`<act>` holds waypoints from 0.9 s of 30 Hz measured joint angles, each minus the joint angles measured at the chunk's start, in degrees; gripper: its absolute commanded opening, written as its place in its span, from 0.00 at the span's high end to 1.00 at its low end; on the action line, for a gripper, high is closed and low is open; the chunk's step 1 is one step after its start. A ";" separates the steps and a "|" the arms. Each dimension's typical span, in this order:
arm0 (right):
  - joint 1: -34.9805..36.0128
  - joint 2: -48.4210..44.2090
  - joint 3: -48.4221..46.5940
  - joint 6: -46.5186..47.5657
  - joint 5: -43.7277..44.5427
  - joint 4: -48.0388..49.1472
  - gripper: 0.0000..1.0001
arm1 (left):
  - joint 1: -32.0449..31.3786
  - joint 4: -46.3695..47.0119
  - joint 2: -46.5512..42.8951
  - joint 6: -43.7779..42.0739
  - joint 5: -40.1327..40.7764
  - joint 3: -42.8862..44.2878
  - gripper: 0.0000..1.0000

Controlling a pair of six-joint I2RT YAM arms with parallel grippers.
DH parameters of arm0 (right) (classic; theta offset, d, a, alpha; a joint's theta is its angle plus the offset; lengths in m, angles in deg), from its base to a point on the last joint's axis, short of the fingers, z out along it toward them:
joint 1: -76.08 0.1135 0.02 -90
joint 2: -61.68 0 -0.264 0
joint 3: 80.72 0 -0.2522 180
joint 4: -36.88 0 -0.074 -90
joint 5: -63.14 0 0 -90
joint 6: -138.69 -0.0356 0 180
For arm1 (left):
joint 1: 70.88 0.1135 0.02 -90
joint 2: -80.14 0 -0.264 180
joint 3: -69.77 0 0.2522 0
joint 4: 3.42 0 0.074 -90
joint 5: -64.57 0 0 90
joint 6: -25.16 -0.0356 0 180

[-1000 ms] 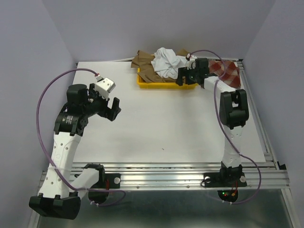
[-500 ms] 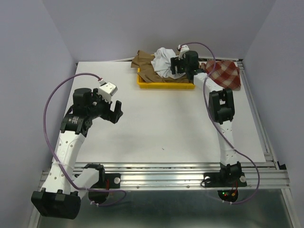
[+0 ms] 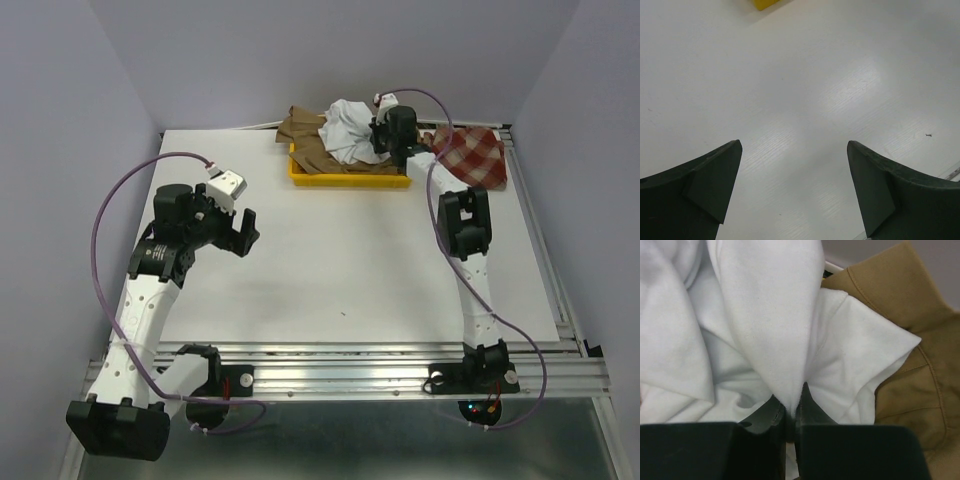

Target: Fold and stack the skirts

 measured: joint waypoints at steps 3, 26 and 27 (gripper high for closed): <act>0.17 -4.66 1.42 0.07 -1.60 -3.04 0.99 | 0.00 1.09 -0.79 0.52 0.39 -0.04 0.01; 2.43 -65.90 45.33 9.49 -23.82 -27.56 0.99 | 0.04 4.87 2.91 -6.10 -8.04 2.93 0.10; 2.43 -66.79 49.29 10.05 -24.74 -28.41 0.98 | 0.04 4.26 2.60 -8.07 -8.70 1.64 0.10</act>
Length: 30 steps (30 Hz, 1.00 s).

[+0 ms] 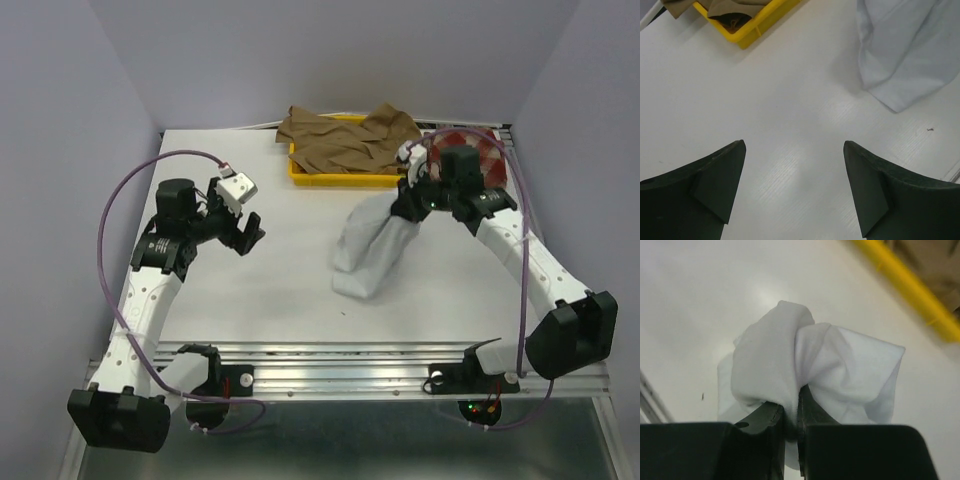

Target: Fold and stack the skirts

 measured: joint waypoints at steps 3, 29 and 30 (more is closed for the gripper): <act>0.00 -2.08 12.09 2.43 -2.12 -3.41 0.80 | -0.04 -3.04 -0.39 -5.68 -0.96 -2.03 0.10; 0.00 -28.63 34.38 27.17 12.61 -19.21 0.99 | -26.23 10.27 35.76 -17.68 -0.59 1.60 0.28; 0.00 -30.16 34.75 28.30 12.55 -19.96 0.99 | -26.45 11.15 37.53 -17.29 -1.07 2.89 0.28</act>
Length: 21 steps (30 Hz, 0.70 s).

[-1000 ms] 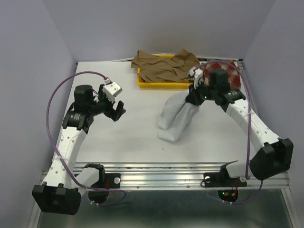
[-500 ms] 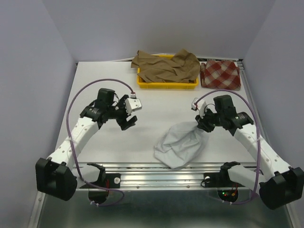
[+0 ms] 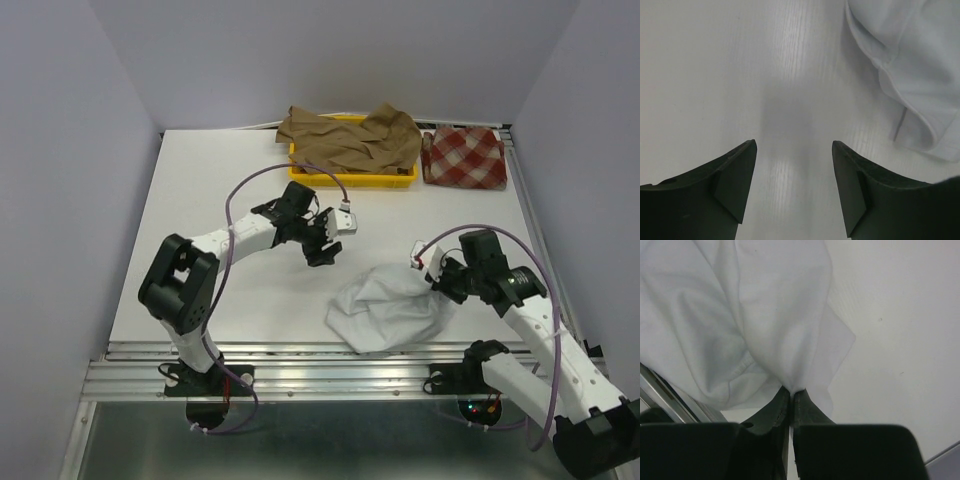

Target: Fold and stack the skirts

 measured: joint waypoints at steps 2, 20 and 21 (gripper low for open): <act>0.00 -2.86 1.16 2.03 -0.13 -1.40 0.99 | -1.18 2.12 4.28 0.55 -0.63 2.99 0.28; 0.02 -3.02 7.02 6.16 1.64 -2.43 0.99 | -8.63 1.33 18.45 1.95 -11.41 17.51 0.26; 0.02 -3.02 7.10 6.34 1.77 -2.32 0.99 | -8.76 1.01 18.45 1.97 -12.35 17.51 0.27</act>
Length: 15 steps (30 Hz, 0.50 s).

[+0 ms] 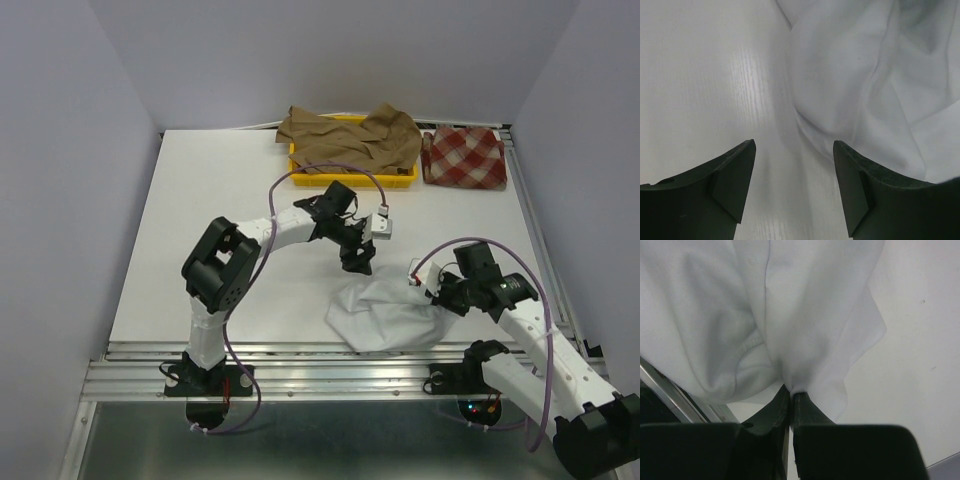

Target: Fold and stack the skirts

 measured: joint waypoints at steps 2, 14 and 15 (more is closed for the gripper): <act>0.00 0.00 0.11 0.20 0.37 0.22 0.99 | -0.31 -0.81 0.07 0.17 -1.55 0.00 0.27; 0.20 -2.58 0.46 0.46 1.97 0.87 0.99 | -1.62 -2.05 5.49 6.58 -0.35 0.79 0.72; 0.20 -2.71 0.55 0.55 2.03 1.05 0.99 | -1.62 -2.05 5.70 7.30 0.37 0.79 0.79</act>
